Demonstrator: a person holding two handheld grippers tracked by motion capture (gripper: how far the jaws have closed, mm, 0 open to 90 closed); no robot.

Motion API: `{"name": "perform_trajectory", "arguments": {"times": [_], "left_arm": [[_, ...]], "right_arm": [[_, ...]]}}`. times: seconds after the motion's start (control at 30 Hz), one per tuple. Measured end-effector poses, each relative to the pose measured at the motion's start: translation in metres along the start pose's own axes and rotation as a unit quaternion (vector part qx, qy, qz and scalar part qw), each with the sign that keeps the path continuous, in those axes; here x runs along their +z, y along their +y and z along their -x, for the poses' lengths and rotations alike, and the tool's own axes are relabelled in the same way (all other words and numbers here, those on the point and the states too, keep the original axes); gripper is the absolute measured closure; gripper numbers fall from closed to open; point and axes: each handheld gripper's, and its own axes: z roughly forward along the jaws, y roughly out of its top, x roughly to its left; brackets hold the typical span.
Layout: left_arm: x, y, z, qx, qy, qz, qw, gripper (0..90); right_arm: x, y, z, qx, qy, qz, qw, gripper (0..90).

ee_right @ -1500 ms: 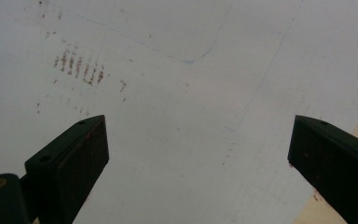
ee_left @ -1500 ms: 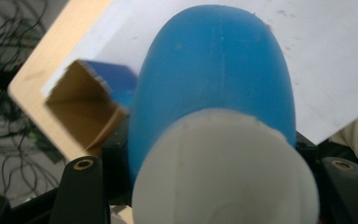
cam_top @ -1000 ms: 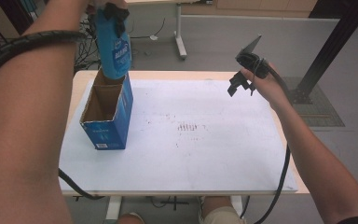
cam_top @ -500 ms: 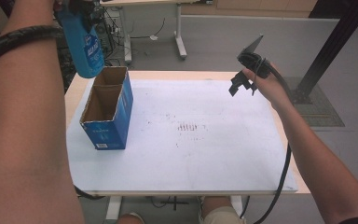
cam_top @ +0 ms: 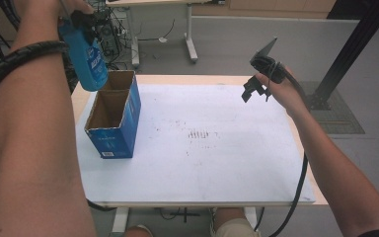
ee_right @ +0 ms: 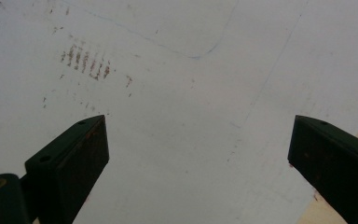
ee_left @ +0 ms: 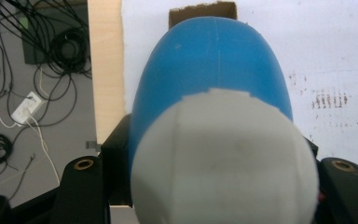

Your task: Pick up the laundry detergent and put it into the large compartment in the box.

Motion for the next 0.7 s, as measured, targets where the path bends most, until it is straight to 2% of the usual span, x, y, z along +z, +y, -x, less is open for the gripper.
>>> {"name": "perform_trajectory", "arguments": {"times": [0.23, 0.7], "left_arm": [[0.026, -0.001, -0.003, -0.01, -0.008, -0.015, 0.9998, 38.3], [0.079, -0.008, -0.006, -0.014, -0.016, -0.037, 0.9991, 38.2]], "right_arm": [[0.001, 0.0, -0.001, 0.001, -0.001, -0.001, 1.0, 5.3], [0.005, 0.003, -0.004, 0.0, -0.002, -0.004, 1.0, 5.3]]}}
